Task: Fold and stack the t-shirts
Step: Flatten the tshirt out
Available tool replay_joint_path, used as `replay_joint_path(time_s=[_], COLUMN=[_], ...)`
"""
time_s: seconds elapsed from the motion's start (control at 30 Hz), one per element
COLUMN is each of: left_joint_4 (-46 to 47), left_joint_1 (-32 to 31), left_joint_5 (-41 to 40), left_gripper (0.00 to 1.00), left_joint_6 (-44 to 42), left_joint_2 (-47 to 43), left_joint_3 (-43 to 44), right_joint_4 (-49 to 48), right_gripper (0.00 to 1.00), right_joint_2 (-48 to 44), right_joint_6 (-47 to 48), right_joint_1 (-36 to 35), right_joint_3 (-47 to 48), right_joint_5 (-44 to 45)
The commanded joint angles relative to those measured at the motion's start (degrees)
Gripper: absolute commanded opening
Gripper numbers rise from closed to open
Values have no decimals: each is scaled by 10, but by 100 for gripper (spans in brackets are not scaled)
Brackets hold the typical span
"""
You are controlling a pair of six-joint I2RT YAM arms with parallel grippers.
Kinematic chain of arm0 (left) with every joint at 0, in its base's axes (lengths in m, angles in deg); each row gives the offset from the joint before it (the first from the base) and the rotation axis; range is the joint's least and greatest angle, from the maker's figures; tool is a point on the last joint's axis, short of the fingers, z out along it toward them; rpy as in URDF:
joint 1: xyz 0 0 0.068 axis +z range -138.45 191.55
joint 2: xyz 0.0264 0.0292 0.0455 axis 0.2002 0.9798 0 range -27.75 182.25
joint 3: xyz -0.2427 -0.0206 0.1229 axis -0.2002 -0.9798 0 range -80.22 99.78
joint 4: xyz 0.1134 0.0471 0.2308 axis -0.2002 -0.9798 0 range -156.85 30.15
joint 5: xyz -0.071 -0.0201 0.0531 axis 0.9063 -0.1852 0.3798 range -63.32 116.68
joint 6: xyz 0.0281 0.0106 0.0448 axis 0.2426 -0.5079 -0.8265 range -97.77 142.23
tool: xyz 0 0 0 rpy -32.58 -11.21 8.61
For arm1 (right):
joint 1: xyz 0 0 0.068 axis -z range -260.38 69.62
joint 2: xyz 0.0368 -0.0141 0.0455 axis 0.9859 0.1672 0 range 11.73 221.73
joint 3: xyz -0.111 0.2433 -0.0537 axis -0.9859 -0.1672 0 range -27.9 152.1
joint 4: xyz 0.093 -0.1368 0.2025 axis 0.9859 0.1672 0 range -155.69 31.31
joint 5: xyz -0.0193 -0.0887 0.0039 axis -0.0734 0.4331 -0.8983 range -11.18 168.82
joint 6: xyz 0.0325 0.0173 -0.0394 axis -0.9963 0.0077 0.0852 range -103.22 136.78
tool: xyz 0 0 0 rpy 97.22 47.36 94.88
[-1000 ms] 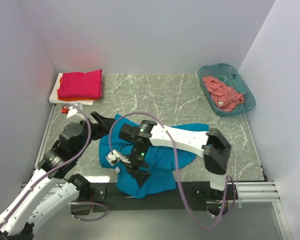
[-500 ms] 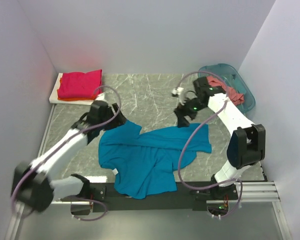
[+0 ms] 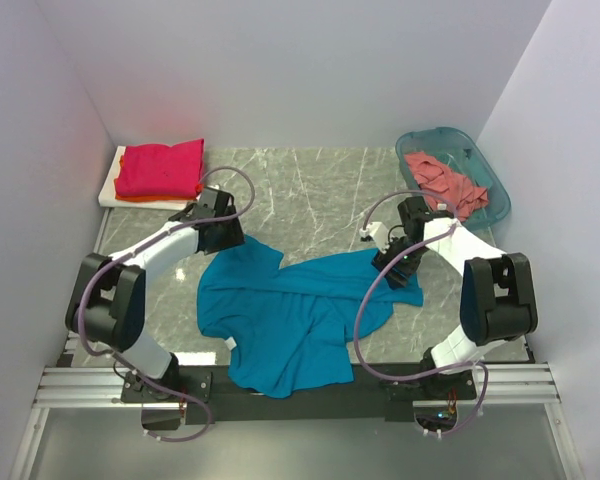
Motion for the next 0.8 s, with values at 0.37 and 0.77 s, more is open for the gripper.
replay_joint_path(time_s=[0.37, 0.77], left_joint_4=[10, 47], left_joint_1=[25, 35], left_joint_5=[48, 46], left_gripper=[59, 8], left_joint_6=[-41, -35], left_joint_2=[105, 113], left_joint_3=[44, 39], right_joint_4=[-31, 6], right_gripper=[43, 0], right_joint_2=[43, 11], right_joint_6=[14, 4], right_joint_1=[-2, 0], right_joint_3=[-6, 34], right_joint_5=[-8, -22])
